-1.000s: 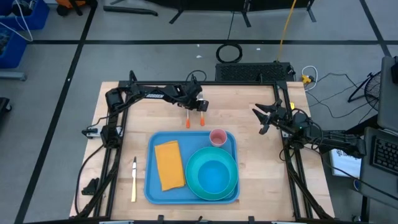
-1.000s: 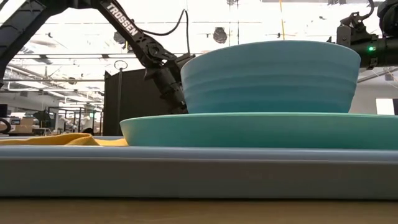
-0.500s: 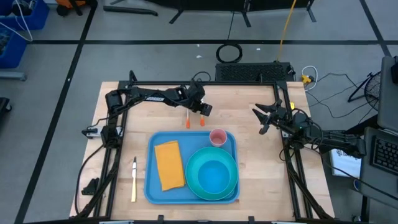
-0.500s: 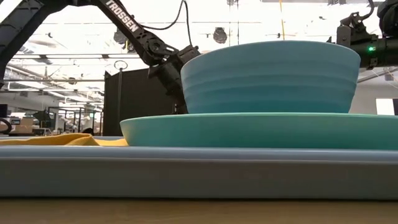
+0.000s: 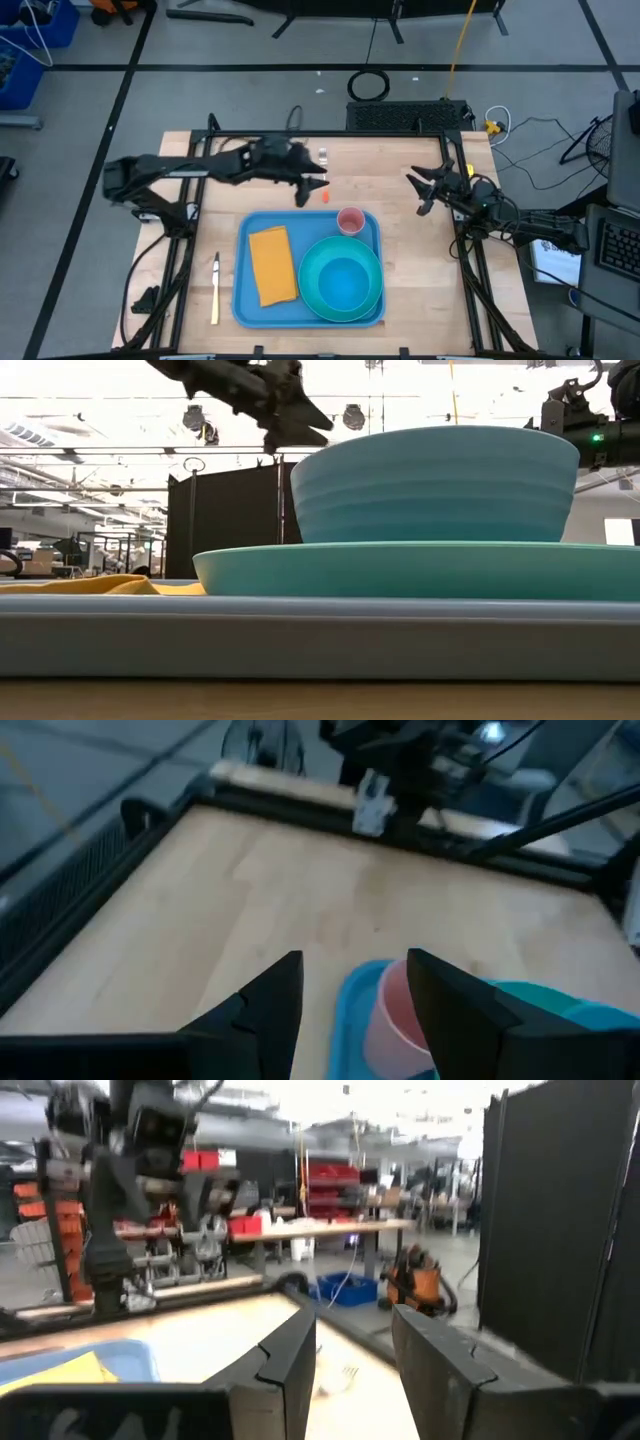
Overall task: Set up tray
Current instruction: Put the orange fork on the yellow napkin
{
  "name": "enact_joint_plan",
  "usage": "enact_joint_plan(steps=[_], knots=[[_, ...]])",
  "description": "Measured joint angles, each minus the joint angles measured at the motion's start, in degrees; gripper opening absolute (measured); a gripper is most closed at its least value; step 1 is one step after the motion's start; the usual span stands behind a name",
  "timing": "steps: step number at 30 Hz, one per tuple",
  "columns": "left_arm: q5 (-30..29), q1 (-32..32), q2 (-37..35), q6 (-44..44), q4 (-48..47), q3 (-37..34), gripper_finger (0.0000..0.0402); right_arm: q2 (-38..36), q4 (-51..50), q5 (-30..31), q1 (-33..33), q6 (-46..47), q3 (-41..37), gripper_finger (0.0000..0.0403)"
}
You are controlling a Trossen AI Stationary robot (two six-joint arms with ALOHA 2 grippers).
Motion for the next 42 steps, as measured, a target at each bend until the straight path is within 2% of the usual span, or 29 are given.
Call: enact_joint_plan(steps=[3, 7, 14, 18, 22, 26, 34, 37, 39, 42], knots=[[0.7, 0.7, -4.4, 0.3, 8.3, -8.2, 0.0184, 0.0, 5.5, 0.0, -0.1, -2.4, 0.0, 0.0125], [1.1, 2.4, -7.0, -0.6, 12.3, -15.9, 0.0184, 0.0, 11.5, -0.1, -0.1, -0.2, -0.1, 0.0125], [3.2, 4.2, -7.6, -0.2, 14.5, -18.7, 0.0184, -0.1, 18.7, -0.1, 0.0, 26.4, 0.0, 0.0125], [3.4, 4.4, -7.6, 2.1, 14.4, -18.9, 0.0184, 0.3, 18.8, 0.4, -0.1, 29.3, 0.0, 0.0125], [3.4, 5.6, -7.5, 3.0, 14.3, -18.9, 0.0184, 1.2, 16.1, 3.1, -0.1, 29.8, 0.0, 0.0125], [3.4, 7.0, -7.5, 3.0, 13.2, -18.9, 0.0184, 2.0, 14.6, 2.9, -0.1, 35.4, 0.0, 0.0125], [3.3, 8.4, -7.5, 3.9, 11.3, -18.9, 0.0184, 2.2, 4.9, 4.5, -0.1, 32.8, 0.0, 0.0125], [3.3, 8.4, -7.5, 4.4, 10.8, -18.9, 0.0184, 3.4, 9.1, 7.4, -0.4, 33.0, 0.6, 0.0125], [3.3, 8.4, -7.5, 4.9, 10.4, -18.9, 0.0184, 5.4, 8.7, 9.0, -1.1, 31.2, 3.6, 0.0125], [3.2, 8.5, -7.5, 5.2, 10.0, -18.9, 0.0184, 15.1, -5.7, 8.8, -1.9, 28.7, 14.6, 0.0125]])
